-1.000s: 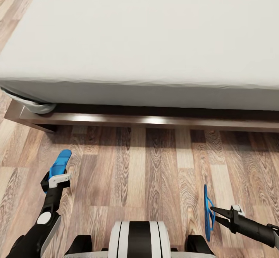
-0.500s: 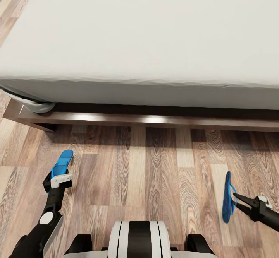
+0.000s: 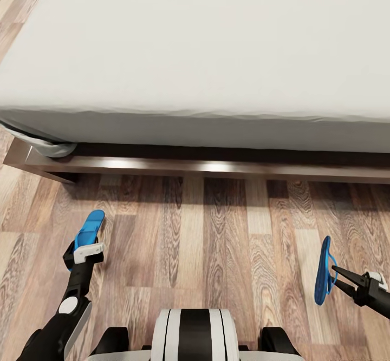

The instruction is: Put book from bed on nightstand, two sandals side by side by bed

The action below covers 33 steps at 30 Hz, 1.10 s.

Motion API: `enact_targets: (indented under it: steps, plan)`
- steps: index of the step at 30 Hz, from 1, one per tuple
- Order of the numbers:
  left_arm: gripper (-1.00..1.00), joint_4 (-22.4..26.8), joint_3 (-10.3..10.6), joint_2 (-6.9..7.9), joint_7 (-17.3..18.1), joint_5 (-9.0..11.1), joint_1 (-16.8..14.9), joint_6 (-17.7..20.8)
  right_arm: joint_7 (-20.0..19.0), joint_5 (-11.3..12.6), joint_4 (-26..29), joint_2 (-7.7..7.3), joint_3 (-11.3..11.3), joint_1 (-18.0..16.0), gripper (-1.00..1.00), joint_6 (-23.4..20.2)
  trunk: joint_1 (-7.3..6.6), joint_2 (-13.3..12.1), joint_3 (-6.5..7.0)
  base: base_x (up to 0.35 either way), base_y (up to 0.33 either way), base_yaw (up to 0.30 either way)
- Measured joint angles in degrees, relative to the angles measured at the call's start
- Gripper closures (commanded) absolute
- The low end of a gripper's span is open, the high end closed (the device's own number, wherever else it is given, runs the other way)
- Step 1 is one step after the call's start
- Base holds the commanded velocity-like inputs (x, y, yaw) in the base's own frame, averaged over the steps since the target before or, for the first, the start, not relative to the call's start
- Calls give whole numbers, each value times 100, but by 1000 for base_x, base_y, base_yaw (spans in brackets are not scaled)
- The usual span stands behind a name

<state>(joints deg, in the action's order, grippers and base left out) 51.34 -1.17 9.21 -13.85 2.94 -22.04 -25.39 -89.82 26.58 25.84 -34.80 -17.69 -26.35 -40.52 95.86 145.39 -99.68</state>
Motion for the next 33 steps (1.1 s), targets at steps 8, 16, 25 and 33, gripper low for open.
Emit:
enact_targets:
  steps: [8,16,25,33]
  plan:
    - [100,-4,0,-1,-4,11,0,-12,0,-6,8,6,1,-1,100,0,13,7,-111,0,0,0]
    - [100,5,2,-73,-34,34,0,-119,0,-7,9,8,6,-1,100,2,13,7,-111,0,0,0]
    - [100,317,-1,-181,-620,222,0,-338,0,-7,9,8,6,-1,100,0,13,7,-111,0,0,0]
    - [100,331,-5,-212,-746,214,0,-350,0,-8,9,9,6,-1,100,0,13,7,-111,0,0,0]
